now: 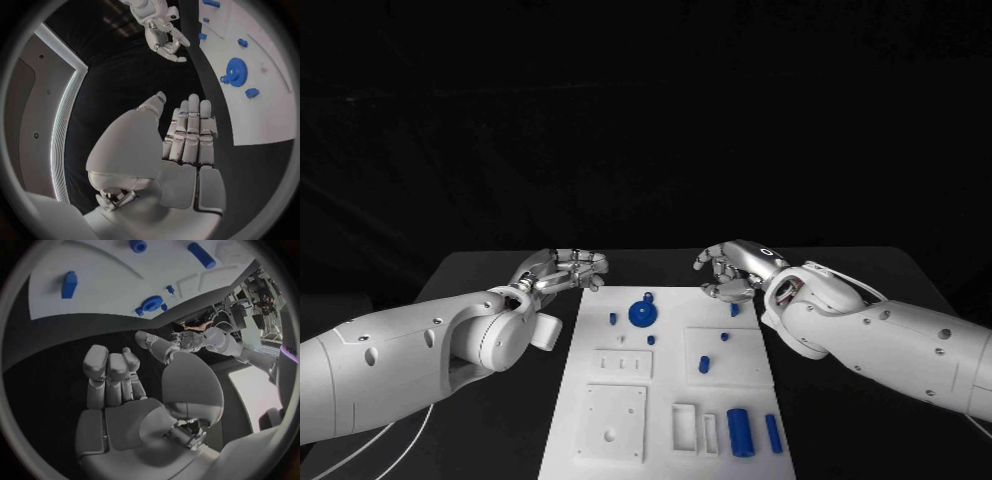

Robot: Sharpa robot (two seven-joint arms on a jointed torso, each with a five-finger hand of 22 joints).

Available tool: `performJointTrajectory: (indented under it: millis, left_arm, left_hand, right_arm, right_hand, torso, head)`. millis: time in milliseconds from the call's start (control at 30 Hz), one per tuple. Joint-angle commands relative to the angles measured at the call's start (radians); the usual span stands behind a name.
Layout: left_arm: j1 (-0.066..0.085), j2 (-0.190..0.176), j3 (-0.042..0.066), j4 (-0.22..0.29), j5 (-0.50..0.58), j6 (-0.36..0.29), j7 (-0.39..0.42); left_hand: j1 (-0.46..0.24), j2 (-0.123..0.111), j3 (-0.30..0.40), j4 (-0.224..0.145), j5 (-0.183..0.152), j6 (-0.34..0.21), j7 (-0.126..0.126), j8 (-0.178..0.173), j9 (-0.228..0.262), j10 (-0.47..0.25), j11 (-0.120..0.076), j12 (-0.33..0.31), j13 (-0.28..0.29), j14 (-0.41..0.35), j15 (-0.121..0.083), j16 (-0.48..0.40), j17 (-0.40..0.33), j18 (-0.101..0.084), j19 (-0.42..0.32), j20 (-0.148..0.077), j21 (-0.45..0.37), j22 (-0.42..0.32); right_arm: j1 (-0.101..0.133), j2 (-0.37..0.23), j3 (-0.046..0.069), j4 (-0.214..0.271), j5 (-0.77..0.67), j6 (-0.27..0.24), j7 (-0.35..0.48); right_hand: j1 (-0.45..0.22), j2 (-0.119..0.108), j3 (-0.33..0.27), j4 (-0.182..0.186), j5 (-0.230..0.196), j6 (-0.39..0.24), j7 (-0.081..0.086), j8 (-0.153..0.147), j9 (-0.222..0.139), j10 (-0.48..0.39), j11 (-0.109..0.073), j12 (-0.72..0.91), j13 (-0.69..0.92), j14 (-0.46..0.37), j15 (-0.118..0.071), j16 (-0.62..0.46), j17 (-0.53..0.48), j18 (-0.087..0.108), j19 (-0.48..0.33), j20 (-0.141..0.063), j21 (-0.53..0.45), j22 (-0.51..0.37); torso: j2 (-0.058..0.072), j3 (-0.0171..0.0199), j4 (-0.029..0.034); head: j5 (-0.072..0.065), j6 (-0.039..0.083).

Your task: Assemble the parts on the task board

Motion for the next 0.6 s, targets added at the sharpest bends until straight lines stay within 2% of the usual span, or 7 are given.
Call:
performJointTrajectory:
  millis: [33,167,267,367,400,533,600]
  left_arm:
    - [0.001,0.001,0.001,-0.002,-0.003,0.011,0.011]
    - [0.0,0.004,0.0,0.0,-0.003,0.016,0.01]
    - [0.0,0.003,0.0,0.004,-0.003,0.018,0.012]
    - [0.0,-0.001,0.0,0.005,-0.003,0.017,0.013]
    - [-0.001,-0.001,0.0,0.005,-0.003,0.018,0.013]
    - [-0.001,0.001,0.0,0.004,-0.003,0.02,0.015]
    - [-0.003,0.001,0.0,0.004,-0.003,0.023,0.015]
  left_hand:
    - [0.007,0.0,-0.001,0.004,-0.003,0.005,0.002,-0.002,-0.001,0.004,0.001,-0.002,0.0,0.006,0.003,-0.006,0.001,0.018,-0.005,-0.003,-0.005,-0.001]
    - [0.009,0.002,-0.003,0.007,-0.003,0.008,0.004,-0.001,-0.001,0.015,0.0,0.002,0.003,0.006,0.003,-0.008,0.004,0.018,-0.005,-0.003,-0.005,-0.001]
    - [0.01,0.002,-0.005,0.009,-0.004,0.01,0.004,0.0,-0.002,0.023,0.001,0.005,0.004,0.006,0.003,-0.01,0.006,0.018,-0.006,-0.002,-0.005,0.0]
    - [0.01,0.002,-0.006,0.01,-0.004,0.01,0.004,0.0,-0.002,0.026,0.002,0.006,0.005,0.006,0.003,-0.011,0.006,0.018,-0.006,-0.002,-0.005,0.0]
    - [0.01,0.002,-0.006,0.01,-0.004,0.011,0.004,0.0,-0.002,0.025,0.002,0.006,0.005,0.006,0.003,-0.011,0.006,0.018,-0.006,-0.002,-0.005,0.0]
    - [0.011,0.001,-0.008,0.012,-0.004,0.011,0.004,0.001,-0.002,0.022,0.003,0.002,0.004,0.006,0.004,-0.012,0.008,0.018,-0.007,-0.002,-0.005,0.0]
    - [0.012,0.001,-0.008,0.013,-0.004,0.011,0.004,0.001,-0.003,0.02,0.003,0.001,0.003,0.006,0.004,-0.013,0.008,0.018,-0.007,-0.002,-0.005,0.0]
  right_arm:
    - [0.0,-0.029,0.001,0.002,0.112,0.073,0.084]
    - [0.0,-0.066,0.001,-0.005,0.153,0.099,0.112]
    - [-0.005,-0.089,0.001,-0.008,0.175,0.113,0.126]
    - [-0.008,-0.099,0.001,-0.018,0.175,0.119,0.135]
    - [-0.011,-0.1,0.001,-0.021,0.173,0.12,0.14]
    - [-0.019,-0.094,0.001,-0.051,0.17,0.122,0.151]
    - [-0.029,-0.082,0.001,-0.078,0.165,0.122,0.156]
  right_hand:
    - [-0.007,0.007,-0.013,-0.005,-0.006,0.011,0.016,0.006,0.001,-0.002,0.009,0.0,0.002,-0.001,0.01,-0.003,0.002,0.11,-0.005,-0.008,-0.006,0.012]
    - [-0.009,0.011,-0.032,-0.012,-0.014,0.014,0.018,0.007,0.001,-0.006,0.011,0.0,0.003,-0.003,0.012,-0.005,0.003,0.11,-0.009,-0.009,-0.007,0.013]
    - [-0.01,0.013,-0.047,-0.021,-0.014,0.015,0.019,0.007,0.001,-0.008,0.012,0.001,0.003,-0.004,0.013,-0.006,0.003,0.11,-0.012,-0.008,-0.008,0.013]
    - [-0.013,0.019,-0.072,-0.034,-0.009,0.016,0.021,0.006,0.001,-0.01,0.013,0.001,0.003,-0.004,0.015,-0.006,0.005,0.11,-0.015,-0.008,-0.008,0.015]
    - [-0.015,0.02,-0.083,-0.039,-0.009,0.016,0.021,0.005,0.0,-0.011,0.014,0.002,0.003,-0.004,0.015,-0.007,0.005,0.11,-0.016,-0.008,-0.008,0.015]
    - [-0.018,0.02,-0.103,-0.047,-0.011,0.013,0.022,0.003,-0.001,-0.013,0.015,0.002,0.003,-0.005,0.016,-0.007,0.006,0.11,-0.018,-0.007,-0.008,0.015]
    - [-0.015,0.019,-0.112,-0.053,-0.013,0.011,0.022,0.001,-0.002,-0.014,0.015,0.002,0.003,-0.005,0.016,-0.008,0.006,0.11,-0.02,-0.007,-0.008,0.015]
  torso:
    - [-0.006,0.0097,-0.0094]
    - [-0.01,0.0162,-0.0146]
    - [-0.01,0.0185,-0.0152]
    - [-0.012,0.0252,-0.0209]
    - [-0.012,0.0249,-0.0227]
    - [-0.013,0.0304,-0.0264]
    - [-0.013,0.0303,-0.0248]
  head:
    - [-0.002,-0.002]
    - [-0.014,-0.002]
    - [-0.025,-0.002]
    - [-0.025,-0.005]
    - [-0.025,-0.006]
    - [-0.034,-0.006]
    - [-0.037,-0.008]
